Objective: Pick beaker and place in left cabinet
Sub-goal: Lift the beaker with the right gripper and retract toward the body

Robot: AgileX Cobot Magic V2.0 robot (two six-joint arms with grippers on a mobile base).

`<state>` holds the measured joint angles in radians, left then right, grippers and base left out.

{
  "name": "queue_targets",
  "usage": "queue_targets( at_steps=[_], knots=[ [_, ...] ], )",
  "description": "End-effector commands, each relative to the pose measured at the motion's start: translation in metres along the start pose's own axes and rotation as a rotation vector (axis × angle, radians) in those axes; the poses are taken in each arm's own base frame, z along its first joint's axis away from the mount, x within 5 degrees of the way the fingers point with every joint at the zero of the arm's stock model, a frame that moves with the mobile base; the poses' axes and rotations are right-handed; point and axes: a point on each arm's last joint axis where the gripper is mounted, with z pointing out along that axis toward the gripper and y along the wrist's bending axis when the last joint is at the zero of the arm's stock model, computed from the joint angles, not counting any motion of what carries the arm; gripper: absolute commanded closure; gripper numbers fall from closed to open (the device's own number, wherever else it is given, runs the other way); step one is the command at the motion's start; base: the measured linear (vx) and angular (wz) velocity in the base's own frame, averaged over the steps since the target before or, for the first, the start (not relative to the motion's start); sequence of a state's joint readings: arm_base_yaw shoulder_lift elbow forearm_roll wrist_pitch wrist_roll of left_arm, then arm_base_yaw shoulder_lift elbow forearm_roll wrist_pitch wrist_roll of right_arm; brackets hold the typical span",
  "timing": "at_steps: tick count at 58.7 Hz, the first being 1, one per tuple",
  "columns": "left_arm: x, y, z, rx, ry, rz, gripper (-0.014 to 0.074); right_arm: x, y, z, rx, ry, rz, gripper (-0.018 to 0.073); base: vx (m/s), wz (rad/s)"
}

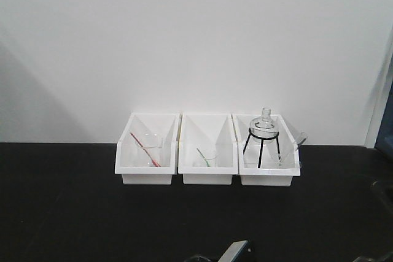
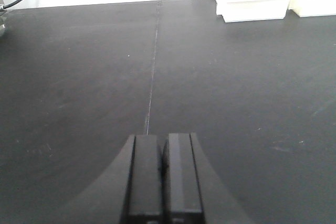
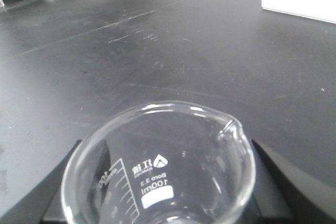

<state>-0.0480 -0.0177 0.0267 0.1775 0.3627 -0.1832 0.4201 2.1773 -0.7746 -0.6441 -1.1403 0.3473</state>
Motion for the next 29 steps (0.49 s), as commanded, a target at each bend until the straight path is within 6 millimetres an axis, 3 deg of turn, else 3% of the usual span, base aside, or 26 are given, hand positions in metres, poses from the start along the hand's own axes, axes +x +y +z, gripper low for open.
queue_targets(
  at_steps=[1,9,15,22,29],
  knots=[
    [-0.012,-0.001,-0.003,0.018,-0.099,-0.001,0.0593,-0.033,0.003,-0.001,-0.031,-0.147,-0.019,0.0575,0.00,0.00],
    [-0.012,-0.001,-0.003,0.018,-0.099,-0.001,0.0593,-0.050,0.004,-0.006,0.008,-0.096,0.029,0.0564,0.00,0.00],
    [-0.012,-0.001,-0.003,0.018,-0.099,-0.001,0.0593,-0.076,0.006,-0.016,0.073,-0.053,0.061,0.0564,0.00,0.00],
    [-0.012,-0.001,-0.003,0.018,-0.099,-0.001,0.0593,-0.114,0.012,-0.037,0.169,-0.026,0.047,0.0564,0.00,0.00],
    [-0.012,-0.001,-0.003,0.018,-0.099,-0.001,0.0593,-0.157,0.022,-0.073,0.311,-0.001,0.008,0.0564,0.00,0.00]
  ],
)
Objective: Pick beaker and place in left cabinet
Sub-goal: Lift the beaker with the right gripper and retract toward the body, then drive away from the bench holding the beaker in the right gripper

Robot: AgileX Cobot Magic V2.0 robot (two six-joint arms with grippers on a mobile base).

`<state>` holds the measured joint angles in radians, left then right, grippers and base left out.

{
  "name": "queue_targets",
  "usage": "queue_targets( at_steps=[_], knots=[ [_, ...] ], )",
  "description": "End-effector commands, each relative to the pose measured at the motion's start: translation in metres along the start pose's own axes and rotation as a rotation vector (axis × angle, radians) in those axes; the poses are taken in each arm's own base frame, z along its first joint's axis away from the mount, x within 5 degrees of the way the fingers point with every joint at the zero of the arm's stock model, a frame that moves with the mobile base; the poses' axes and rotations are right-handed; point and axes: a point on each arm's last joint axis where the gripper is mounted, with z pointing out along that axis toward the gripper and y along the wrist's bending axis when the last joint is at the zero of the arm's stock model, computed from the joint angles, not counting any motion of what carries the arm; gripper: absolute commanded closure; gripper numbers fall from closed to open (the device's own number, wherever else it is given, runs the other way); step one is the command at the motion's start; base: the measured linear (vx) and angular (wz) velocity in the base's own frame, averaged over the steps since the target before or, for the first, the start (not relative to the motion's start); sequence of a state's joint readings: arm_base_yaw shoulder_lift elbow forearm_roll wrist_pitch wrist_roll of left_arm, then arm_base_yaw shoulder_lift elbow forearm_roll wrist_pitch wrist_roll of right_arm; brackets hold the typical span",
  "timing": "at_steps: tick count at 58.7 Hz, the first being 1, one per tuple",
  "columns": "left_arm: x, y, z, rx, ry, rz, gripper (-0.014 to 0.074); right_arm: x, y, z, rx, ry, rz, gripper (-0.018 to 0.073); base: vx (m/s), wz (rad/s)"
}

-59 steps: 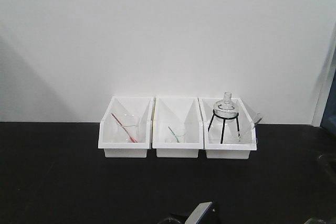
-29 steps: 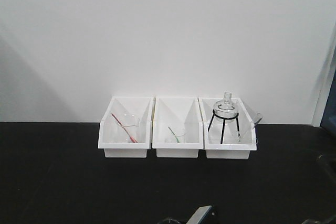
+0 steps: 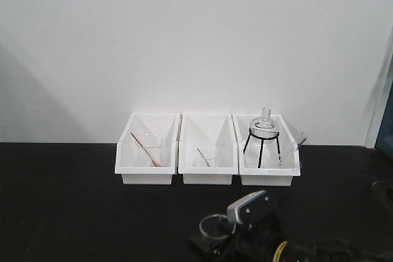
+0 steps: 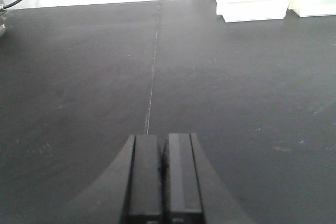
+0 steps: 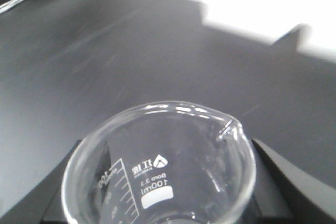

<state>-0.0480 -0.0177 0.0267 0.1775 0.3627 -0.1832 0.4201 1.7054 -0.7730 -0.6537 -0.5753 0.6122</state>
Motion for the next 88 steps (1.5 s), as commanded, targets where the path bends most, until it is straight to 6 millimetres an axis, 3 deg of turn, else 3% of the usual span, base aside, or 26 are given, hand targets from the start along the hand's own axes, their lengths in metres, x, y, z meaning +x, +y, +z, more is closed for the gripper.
queue_targets(
  at_steps=[1,16,22,23,31,53,88],
  knots=[
    [-0.012,-0.001,-0.003,0.018,-0.099,-0.001,0.0593,-0.048,0.006,-0.039,0.095,-0.081,-0.028,0.0564,0.00,0.00],
    [-0.012,-0.001,-0.003,0.018,-0.099,-0.001,0.0593,-0.076,0.003,-0.115,0.400,0.029,-0.043,0.0561,0.00,0.00],
    [-0.012,-0.001,-0.003,0.018,-0.099,-0.001,0.0593,-0.081,-0.009,-0.141,0.508,0.018,-0.005,0.0560,0.00,0.00],
    [-0.012,-0.001,-0.003,0.018,-0.099,-0.001,0.0593,-0.088,-0.022,-0.168,0.609,-0.029,0.039,0.0560,0.00,0.00],
    [-0.012,-0.001,-0.003,0.018,-0.099,-0.001,0.0593,-0.089,-0.030,-0.198,0.699,-0.093,0.092,0.0560,0.00,0.00],
    [-0.012,-0.001,-0.003,0.018,-0.099,-0.001,0.0593,-0.027,-0.010,-0.223,0.666,-0.145,0.088,0.0560,0.00,0.00],
    [-0.012,-0.001,-0.003,0.018,-0.099,-0.001,0.0593,-0.019,-0.006,-0.231,0.689,-0.133,0.090,0.0560,0.00,0.00]
  ],
)
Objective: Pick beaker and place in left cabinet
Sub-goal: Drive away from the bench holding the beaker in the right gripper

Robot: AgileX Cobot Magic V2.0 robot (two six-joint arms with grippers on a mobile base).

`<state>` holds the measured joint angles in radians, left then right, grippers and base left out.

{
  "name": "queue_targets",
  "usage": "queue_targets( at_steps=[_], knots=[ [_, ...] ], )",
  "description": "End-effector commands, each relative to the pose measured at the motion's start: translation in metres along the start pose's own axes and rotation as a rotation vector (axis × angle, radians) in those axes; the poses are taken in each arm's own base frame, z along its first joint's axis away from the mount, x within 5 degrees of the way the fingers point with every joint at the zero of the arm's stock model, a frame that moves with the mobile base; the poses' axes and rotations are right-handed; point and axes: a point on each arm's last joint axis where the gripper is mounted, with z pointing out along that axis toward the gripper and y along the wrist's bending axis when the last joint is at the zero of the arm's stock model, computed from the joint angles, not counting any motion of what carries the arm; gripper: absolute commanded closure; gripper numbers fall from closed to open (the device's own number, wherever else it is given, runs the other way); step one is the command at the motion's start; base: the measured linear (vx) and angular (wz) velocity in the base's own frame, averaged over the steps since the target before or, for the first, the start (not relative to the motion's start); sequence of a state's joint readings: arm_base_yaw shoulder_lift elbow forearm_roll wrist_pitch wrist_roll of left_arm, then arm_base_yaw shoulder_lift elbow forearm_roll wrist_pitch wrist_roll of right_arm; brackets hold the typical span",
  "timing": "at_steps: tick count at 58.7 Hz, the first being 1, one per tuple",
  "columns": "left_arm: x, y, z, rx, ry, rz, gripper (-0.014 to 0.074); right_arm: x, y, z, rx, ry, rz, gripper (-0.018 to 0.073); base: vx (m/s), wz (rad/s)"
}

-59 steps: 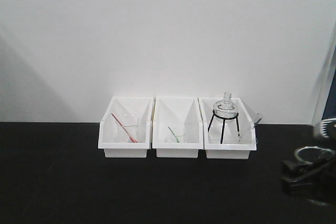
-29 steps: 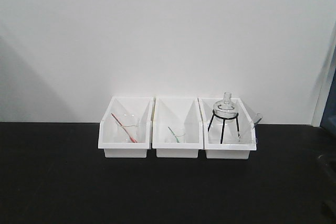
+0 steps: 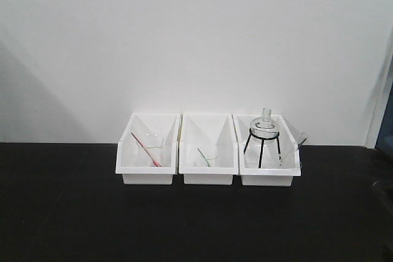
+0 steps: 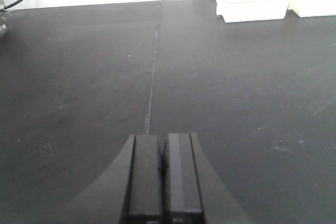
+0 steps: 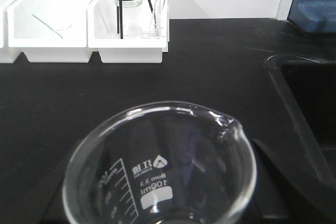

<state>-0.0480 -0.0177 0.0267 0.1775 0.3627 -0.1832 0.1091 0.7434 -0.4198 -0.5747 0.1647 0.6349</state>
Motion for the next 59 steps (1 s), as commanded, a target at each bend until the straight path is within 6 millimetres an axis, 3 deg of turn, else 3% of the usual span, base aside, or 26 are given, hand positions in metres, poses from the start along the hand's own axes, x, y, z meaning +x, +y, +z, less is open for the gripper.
queue_targets(
  at_steps=[1,24,59],
  knots=[
    [-0.0120,-0.0014,-0.0028,0.018,-0.099,-0.001,0.0593,-0.0166,0.0027,-0.0037,-0.032,-0.093,-0.015,0.0560,-0.01,0.03],
    [-0.0120,-0.0014,-0.0028,0.018,-0.099,-0.001,0.0593,-0.0166,0.0027,-0.0037,-0.032,-0.093,-0.015,0.0560,-0.04,0.16],
    [-0.0120,-0.0014,-0.0028,0.018,-0.099,-0.001,0.0593,-0.0166,0.0027,-0.0037,-0.032,-0.093,-0.015,0.0560,-0.10,0.44]
  ],
)
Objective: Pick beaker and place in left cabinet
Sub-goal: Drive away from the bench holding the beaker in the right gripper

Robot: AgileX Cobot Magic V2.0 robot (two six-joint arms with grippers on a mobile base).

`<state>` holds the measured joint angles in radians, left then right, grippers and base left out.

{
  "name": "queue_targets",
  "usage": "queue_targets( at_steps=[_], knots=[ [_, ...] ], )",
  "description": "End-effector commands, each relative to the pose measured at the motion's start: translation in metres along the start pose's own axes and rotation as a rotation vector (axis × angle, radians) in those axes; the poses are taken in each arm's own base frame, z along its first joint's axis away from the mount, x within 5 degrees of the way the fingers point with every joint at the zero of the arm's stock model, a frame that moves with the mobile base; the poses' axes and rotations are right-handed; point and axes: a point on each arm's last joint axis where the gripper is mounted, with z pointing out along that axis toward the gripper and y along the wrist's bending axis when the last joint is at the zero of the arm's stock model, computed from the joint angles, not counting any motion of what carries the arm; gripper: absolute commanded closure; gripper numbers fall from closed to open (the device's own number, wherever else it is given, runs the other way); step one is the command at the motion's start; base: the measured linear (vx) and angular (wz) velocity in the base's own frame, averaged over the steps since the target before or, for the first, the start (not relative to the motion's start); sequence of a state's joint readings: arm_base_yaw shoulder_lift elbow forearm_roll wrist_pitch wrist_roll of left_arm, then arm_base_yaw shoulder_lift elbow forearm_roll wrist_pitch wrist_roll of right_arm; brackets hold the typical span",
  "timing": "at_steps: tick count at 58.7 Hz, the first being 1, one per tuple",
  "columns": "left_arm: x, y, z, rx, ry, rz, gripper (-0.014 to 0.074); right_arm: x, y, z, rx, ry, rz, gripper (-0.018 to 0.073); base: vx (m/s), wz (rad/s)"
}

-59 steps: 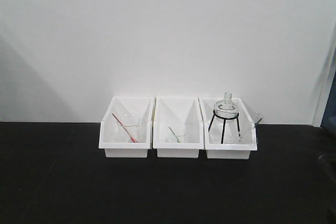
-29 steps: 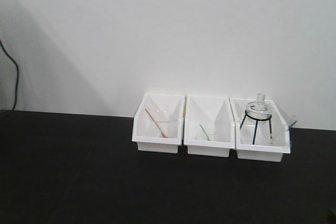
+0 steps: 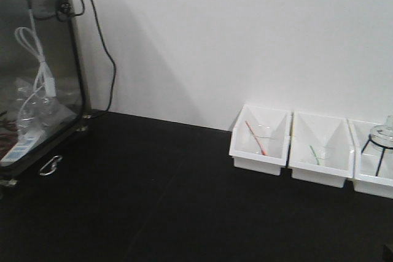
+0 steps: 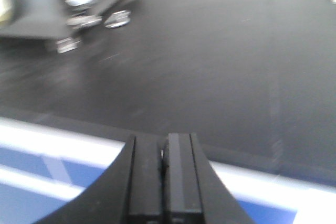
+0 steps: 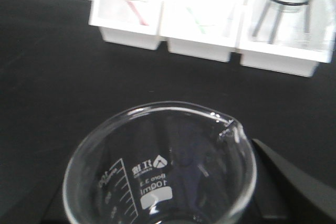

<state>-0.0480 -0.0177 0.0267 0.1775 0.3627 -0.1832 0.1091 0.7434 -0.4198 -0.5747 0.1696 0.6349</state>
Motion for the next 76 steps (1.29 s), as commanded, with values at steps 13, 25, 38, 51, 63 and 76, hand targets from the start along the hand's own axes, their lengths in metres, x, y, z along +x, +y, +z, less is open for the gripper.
queue_targets(
  at_steps=[13,25,38,51,63,76],
  knots=[
    [-0.0120,-0.0014,-0.0028,0.018,-0.099,-0.001,0.0593,-0.0170,0.0030,-0.0038,-0.035,-0.097,-0.015,0.0560,-0.13,0.51],
    [-0.0120,-0.0014,-0.0028,0.018,-0.099,-0.001,0.0593,-0.0170,0.0030,-0.0038,-0.035,-0.097,-0.015,0.0560,-0.14,0.57],
    [-0.0120,-0.0014,-0.0028,0.018,-0.099,-0.001,0.0593,-0.0170,0.0030,-0.0038,-0.035,-0.097,-0.015,0.0560,-0.14,0.69],
    [-0.0120,-0.0014,-0.0028,0.018,-0.099,-0.001,0.0593,-0.0170,0.0030,-0.0038,-0.035,-0.097,-0.015,0.0560,-0.11,0.81],
    [-0.0120,-0.0014,-0.0028,0.018,-0.099,-0.001,0.0593,-0.0170,0.0030,-0.0038,-0.035,-0.097,-0.015,0.0560,-0.06,0.86],
    [-0.0120,-0.0014,-0.0028,0.018,-0.099,-0.001,0.0593,-0.0170,0.0030,-0.0038,-0.035,-0.097,-0.015,0.0560,0.03,0.76]
  ],
)
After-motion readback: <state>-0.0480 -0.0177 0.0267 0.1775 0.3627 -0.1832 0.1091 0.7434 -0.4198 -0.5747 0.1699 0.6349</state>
